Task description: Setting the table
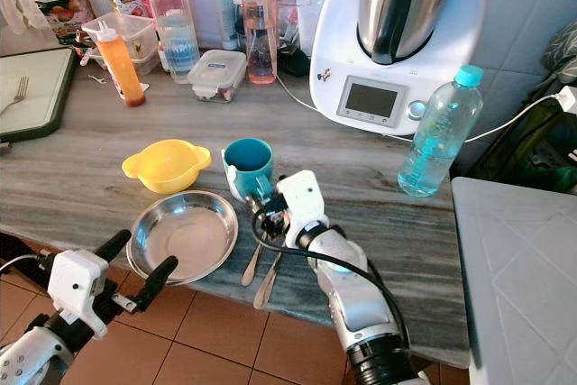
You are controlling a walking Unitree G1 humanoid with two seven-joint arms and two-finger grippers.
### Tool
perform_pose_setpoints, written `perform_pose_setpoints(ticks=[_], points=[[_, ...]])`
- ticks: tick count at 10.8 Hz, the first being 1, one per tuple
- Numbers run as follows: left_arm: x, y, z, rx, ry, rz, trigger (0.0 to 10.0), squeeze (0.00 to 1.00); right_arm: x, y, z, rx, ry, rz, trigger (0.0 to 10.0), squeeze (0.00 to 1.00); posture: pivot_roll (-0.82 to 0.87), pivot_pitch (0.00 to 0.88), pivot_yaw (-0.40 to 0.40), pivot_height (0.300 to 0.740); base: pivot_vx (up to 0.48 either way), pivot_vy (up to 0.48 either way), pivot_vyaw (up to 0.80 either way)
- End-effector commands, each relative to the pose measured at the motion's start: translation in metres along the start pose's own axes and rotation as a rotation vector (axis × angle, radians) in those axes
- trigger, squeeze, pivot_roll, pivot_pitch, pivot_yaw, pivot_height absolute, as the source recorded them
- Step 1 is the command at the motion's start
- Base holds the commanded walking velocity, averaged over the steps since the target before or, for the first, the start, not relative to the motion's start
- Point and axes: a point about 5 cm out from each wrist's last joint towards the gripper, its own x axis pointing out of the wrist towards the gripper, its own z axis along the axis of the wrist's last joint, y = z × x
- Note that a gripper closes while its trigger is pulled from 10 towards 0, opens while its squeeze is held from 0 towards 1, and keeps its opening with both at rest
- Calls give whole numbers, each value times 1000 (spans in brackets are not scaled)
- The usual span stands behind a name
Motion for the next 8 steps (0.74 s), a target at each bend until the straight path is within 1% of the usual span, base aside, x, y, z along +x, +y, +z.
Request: perform_pose_setpoints(ticks=[1,4,6,7,8], points=[[3,-2,7,15,-9,-3,10000,0,-1,-3,9,-6,-37,-11,10000,1000,170,70,18,740,0,0,0],[5,-6,16,15,-19,-8,10000,0,-6,-8,20,-11,-78,-36,10000,1000,166,66,22,740,0,0,0],[7,-5,20,14,-21,-9,10000,0,-13,-11,33,-28,-134,-56,10000,1000,159,60,26,740,0,0,0],[11,-3,24,17,-37,-5,10000,0,-19,-13,44,-41,-172,-79,10000,1000,155,56,26,740,0,0,0],[14,-3,28,18,-52,4,10000,0,-24,-17,48,-46,-183,-112,10000,1000,151,51,24,740,0,0,0]])
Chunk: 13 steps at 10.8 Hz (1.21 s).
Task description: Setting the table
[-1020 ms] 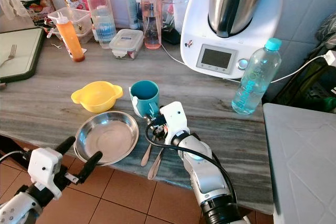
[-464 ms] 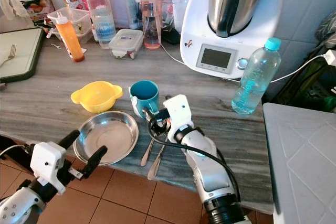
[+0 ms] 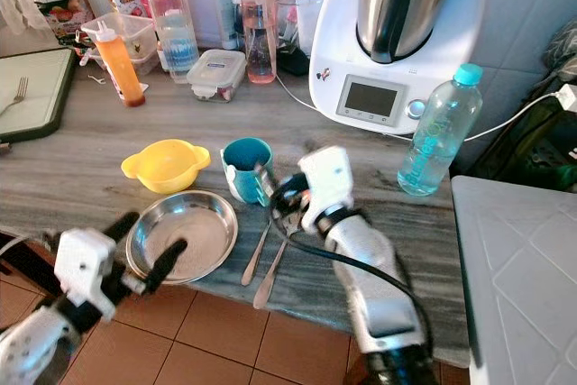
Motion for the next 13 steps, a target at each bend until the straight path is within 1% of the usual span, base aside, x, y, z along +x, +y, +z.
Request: perform_pose_setpoints(ticks=[1,2,3,4,5,6,8,9,10,11,12,13], points=[[2,2,7,7,-21,25,10000,0,-8,-8,5,1,-12,-59,10000,1000,146,45,22,740,0,0,0],[5,3,12,-11,-34,66,10000,0,-20,-16,5,-4,-3,-118,10000,1000,135,37,21,740,0,0,0],[8,3,15,-9,-38,96,10000,0,-30,-21,2,6,14,-155,10000,1000,126,26,20,740,0,0,0],[14,2,24,-17,-56,133,10000,0,-41,-28,0,6,36,-209,10000,1000,119,16,18,740,0,0,0],[16,6,29,-15,-70,170,10000,0,-45,-32,-1,5,45,-241,10000,1000,118,5,11,740,0,0,0],[16,9,31,-9,-76,191,10000,0,-46,-32,0,7,44,-242,10000,1000,118,1,9,740,0,0,0],[19,21,34,7,-83,297,10000,0,-45,-28,3,15,43,-227,10000,1000,118,0,-4,740,0,0,0],[22,21,35,11,-79,325,10000,0,-42,-28,4,7,40,-213,10000,729,120,0,-13,740,0,0,0],[23,20,34,2,-72,332,10000,0,-40,-28,5,-4,43,-203,10000,718,119,0,-15,740,0,0,0],[24,18,34,-13,-70,339,10000,0,-39,-29,6,-3,43,-204,10000,678,117,0,-15,740,0,0,0],[25,18,34,-11,-68,340,10000,0,-39,-30,6,3,43,-212,10000,557,116,0,-14,740,0,0,0],[24,19,32,-8,-60,346,10000,0,-40,-30,5,3,46,-215,10000,286,114,0,-11,740,0,0,0]])
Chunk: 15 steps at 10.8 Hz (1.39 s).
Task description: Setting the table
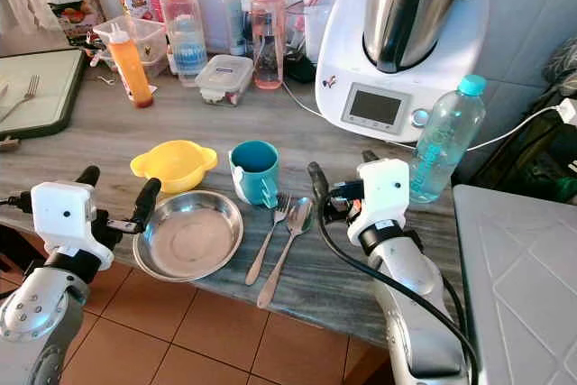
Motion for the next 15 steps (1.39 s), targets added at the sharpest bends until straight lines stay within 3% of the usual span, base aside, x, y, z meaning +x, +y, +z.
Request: perform_pose_setpoints(ticks=[1,2,4,5,15], points=[[1,1,-2,10,21,6,10000,0,0,-1,2,-1,0,-8,10000,259,113,0,-9,740,0,0,0],[1,2,-3,14,27,4,10000,0,0,0,2,1,2,-9,10000,247,113,0,-7,740,0,262,0],[1,3,-4,20,30,3,10000,0,1,1,2,3,0,-7,10000,55,116,0,-11,740,0,266,0],[1,3,-5,18,32,5,10000,0,2,1,3,1,-2,-5,10000,12,117,0,-12,740,0,262,0],[2,6,-10,47,44,-19,10000,0,4,2,0,3,-3,-21,10000,0,122,0,8,740,0,374,0]])
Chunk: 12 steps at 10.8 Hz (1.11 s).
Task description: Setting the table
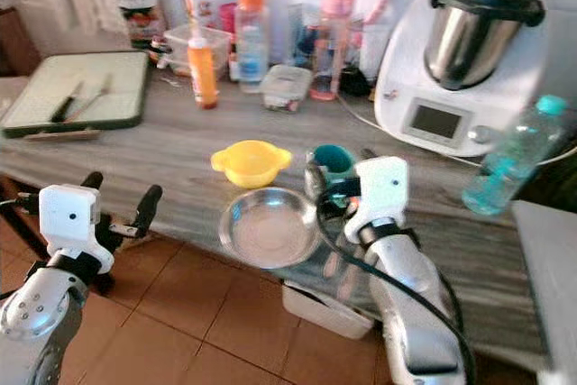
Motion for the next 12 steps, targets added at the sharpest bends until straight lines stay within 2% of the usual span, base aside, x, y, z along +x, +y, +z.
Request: perform_pose_setpoints(ticks=[1,5,12], points=[[1,3,-2,8,14,-1,10000,0,1,1,0,3,-2,1,10000,0,123,0,10,740,0,480,0],[2,3,-2,29,12,-18,10000,0,1,2,-1,8,-4,-4,10000,0,130,0,21,740,0,480,0],[3,2,-3,39,14,16,10000,0,5,4,-3,5,-6,20,10000,0,141,0,7,740,0,480,0]])
